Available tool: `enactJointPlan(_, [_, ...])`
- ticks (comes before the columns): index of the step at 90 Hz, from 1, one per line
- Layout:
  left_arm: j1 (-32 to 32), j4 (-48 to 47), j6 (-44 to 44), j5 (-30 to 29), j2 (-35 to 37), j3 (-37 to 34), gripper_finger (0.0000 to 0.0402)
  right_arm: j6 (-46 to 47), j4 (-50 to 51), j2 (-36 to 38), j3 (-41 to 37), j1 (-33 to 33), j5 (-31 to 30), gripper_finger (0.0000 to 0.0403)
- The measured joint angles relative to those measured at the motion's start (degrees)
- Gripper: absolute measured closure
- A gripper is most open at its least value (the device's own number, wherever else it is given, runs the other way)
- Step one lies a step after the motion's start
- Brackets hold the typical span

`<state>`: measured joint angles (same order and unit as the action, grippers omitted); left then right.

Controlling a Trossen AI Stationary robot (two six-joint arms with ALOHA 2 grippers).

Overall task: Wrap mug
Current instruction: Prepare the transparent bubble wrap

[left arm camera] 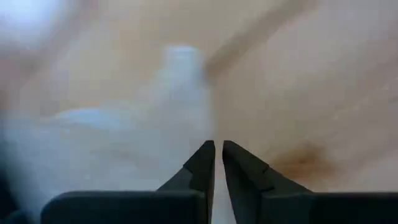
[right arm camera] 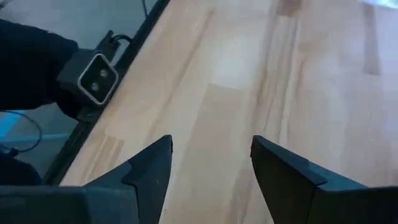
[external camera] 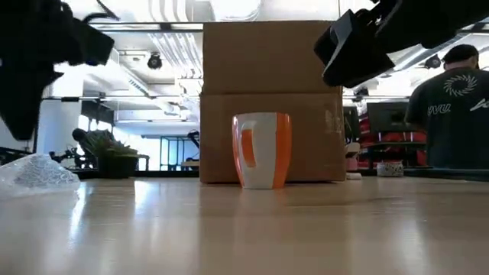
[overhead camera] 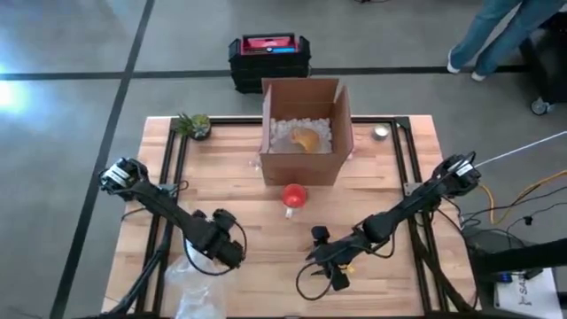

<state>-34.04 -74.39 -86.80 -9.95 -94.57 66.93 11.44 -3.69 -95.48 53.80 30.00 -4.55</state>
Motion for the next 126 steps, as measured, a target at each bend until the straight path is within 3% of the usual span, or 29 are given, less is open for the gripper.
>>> enactJointPlan(8, [-0.02,-5.15,-1.43,0.92,0.05,-0.87,0.0381,0.01,-0.02,0.0,-0.22,-0.01,-0.03,0.0195])
enactJointPlan(18, [-0.02,0.49,-1.8,2.18,0.02,-4.77,0.0381,0.05,0.4,0.0,-0.6,0.0,-0.03,0.0195])
enactJointPlan(38, [0.02,29.06,0.2,2.93,0.01,-15.58,0.0381,0.15,0.46,0.0,-0.7,0.0,-0.03,0.0203])
enactJointPlan(49, [0.02,44.84,2.23,-0.77,0.34,-19.14,0.0382,0.11,0.38,0.0,-0.72,0.0,-0.05,0.0202])
enactJointPlan(62, [0.13,52.71,7.81,-5.87,0.17,-20.27,0.0381,0.11,-0.48,0.0,-0.72,0.0,-0.11,0.0203])
enactJointPlan(73, [1.63,59.27,13.53,-8.57,-1.03,-19.81,0.0381,0.11,-2.16,0.0,-0.72,0.0,-0.16,0.0203])
enactJointPlan(94, [5.16,73.36,24.88,-7.21,-8.07,-16.68,0.0381,-1.74,-3.73,0.0,-0.72,-0.09,-0.95,0.0197])
enactJointPlan(114, [7.32,75.0,32.72,-4.83,-17.09,-6.75,0.0381,-2.55,-4.48,-2.15,-0.72,-0.61,-3.22,0.0209])
enactJointPlan(126, [7.3,70.5,41.5,-4.0,-19.53,0.96,0.0381,-3.53,-4.7,-5.73,-0.72,-1.22,-3.19,0.022])
